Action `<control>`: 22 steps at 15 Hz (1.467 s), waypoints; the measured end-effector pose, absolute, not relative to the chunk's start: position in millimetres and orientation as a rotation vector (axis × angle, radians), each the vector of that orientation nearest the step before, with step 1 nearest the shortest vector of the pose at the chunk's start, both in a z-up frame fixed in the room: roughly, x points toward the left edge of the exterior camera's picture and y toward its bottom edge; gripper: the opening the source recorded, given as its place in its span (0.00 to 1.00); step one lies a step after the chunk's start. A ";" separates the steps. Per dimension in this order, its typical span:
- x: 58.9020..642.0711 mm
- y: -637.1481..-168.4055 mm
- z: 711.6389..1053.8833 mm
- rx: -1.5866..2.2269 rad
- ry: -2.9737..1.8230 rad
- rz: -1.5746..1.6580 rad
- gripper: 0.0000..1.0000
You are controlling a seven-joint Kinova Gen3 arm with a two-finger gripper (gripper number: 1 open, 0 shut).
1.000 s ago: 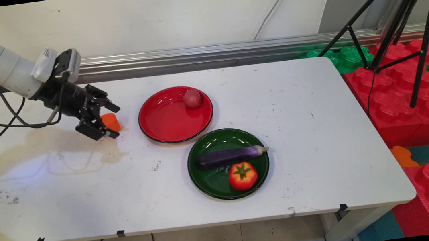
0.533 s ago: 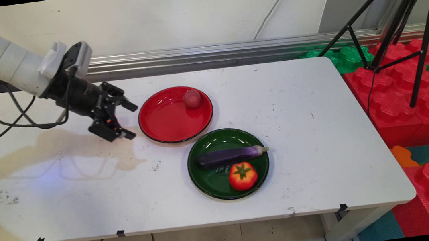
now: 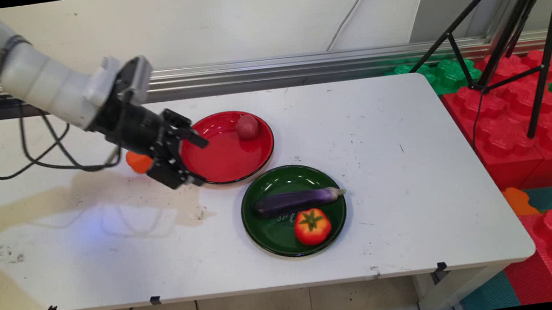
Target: Pick up the eggplant from the green plate
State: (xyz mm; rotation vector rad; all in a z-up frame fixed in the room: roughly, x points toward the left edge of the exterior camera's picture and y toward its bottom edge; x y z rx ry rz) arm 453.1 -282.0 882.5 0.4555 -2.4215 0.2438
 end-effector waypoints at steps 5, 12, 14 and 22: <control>409.6 -290.2 861.8 0.450 -2.422 0.220 1.00; 358.5 -311.8 820.1 0.485 -2.444 0.181 1.00; 351.0 -316.9 811.3 0.495 -2.454 0.176 1.00; 325.8 -335.5 778.9 0.512 -2.495 0.155 1.00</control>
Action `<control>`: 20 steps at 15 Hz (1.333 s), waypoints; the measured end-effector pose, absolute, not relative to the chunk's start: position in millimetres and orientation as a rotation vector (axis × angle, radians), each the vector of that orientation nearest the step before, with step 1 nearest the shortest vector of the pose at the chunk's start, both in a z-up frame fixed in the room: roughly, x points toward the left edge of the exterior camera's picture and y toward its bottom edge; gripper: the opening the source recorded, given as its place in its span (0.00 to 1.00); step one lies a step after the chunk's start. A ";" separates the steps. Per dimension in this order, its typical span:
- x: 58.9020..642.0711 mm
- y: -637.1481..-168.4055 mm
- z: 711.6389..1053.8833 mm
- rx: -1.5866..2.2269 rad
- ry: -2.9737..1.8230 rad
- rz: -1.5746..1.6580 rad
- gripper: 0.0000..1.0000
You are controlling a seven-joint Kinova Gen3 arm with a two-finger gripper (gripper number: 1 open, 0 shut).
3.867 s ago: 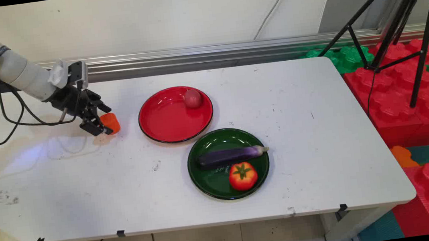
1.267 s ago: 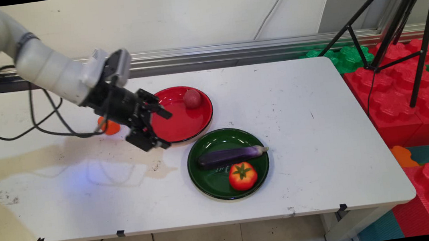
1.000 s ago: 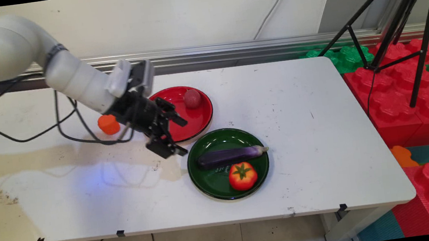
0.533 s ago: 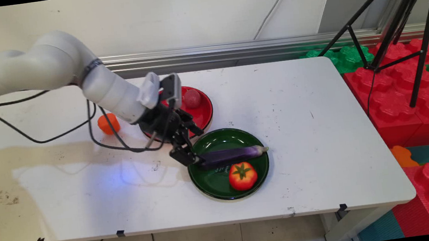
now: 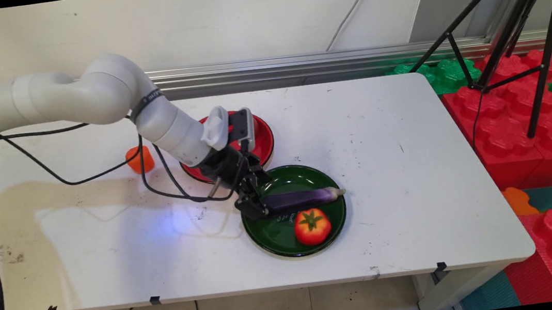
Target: Pick up the eggplant from the green plate, then place the picked object on the table
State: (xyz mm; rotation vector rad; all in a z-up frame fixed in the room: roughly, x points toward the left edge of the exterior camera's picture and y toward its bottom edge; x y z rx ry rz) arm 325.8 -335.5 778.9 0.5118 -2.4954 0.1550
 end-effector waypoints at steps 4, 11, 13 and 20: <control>320.3 -340.4 770.6 0.512 -2.505 0.155 1.00; 313.7 -343.3 763.9 0.491 -2.512 0.152 0.00; 312.9 -342.9 763.4 0.486 -2.513 0.151 0.00; 315.2 -341.1 770.8 0.505 -2.491 0.158 0.00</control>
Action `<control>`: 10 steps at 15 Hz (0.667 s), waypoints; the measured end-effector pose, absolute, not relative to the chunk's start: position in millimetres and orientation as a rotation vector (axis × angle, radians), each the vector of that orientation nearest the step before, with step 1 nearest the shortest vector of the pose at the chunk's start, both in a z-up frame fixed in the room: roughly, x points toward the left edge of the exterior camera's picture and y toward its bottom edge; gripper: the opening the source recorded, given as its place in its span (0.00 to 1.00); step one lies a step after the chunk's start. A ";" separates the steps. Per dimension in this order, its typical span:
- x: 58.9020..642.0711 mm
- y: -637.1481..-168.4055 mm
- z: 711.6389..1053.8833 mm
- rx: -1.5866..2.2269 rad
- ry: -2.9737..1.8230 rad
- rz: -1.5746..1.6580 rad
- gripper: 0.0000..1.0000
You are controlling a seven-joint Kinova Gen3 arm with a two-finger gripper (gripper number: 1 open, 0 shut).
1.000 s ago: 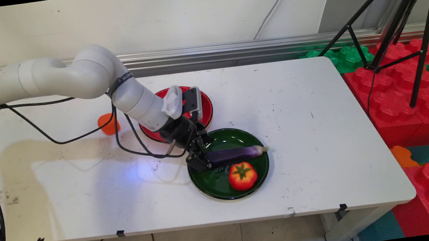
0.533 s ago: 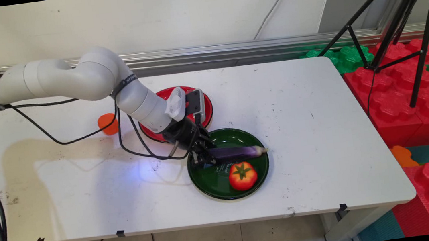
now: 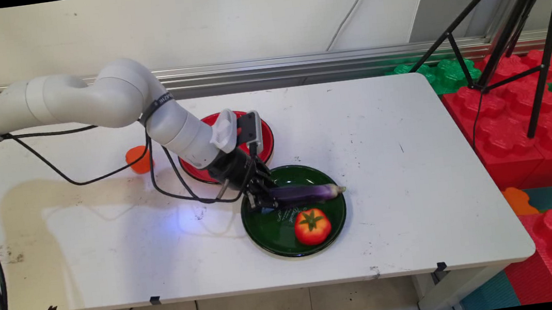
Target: Place the picked object on the table
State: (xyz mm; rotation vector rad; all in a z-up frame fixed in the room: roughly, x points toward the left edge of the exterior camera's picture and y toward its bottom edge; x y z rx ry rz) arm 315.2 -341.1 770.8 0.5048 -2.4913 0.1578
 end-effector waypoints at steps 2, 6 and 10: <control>320.1 -337.8 779.3 0.512 -2.474 0.161 0.00; 335.1 -328.4 800.2 0.506 -2.453 0.172 0.00; 355.7 -314.9 824.2 0.492 -2.435 0.181 0.00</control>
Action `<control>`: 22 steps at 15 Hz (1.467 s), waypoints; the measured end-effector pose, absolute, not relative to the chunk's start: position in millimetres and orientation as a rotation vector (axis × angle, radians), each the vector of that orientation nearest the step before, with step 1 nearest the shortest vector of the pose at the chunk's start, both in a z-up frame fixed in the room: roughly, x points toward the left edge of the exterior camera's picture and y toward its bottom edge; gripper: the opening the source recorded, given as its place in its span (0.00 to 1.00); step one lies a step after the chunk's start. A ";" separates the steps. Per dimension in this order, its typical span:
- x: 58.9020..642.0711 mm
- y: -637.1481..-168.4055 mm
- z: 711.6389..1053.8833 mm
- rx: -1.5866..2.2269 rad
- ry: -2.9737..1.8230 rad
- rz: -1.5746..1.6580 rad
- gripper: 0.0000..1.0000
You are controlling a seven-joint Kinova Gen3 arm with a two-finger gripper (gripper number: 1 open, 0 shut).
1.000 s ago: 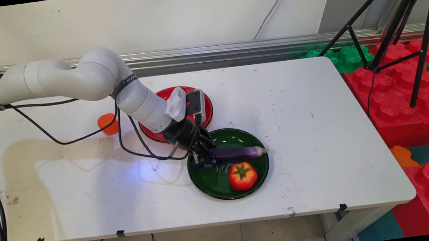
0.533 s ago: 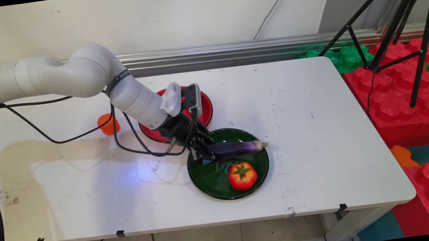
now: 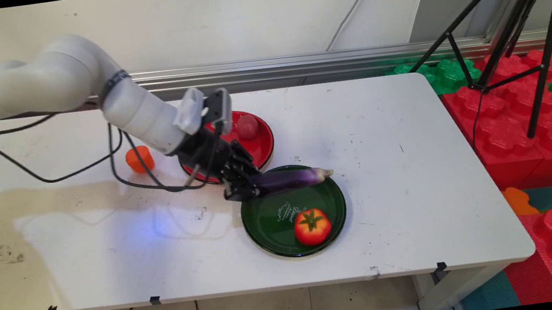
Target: Place the picked object on the table
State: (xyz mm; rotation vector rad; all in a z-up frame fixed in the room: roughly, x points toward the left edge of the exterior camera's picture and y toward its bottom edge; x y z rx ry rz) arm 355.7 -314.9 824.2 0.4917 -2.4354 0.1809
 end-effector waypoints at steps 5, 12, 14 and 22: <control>385.6 -296.2 851.3 0.488 -2.423 0.183 0.00; 431.1 -272.5 877.8 0.474 -2.453 0.178 0.00; 447.9 -264.3 884.5 0.468 -2.475 0.173 0.00; 511.8 -240.9 889.4 0.525 -2.563 0.152 0.00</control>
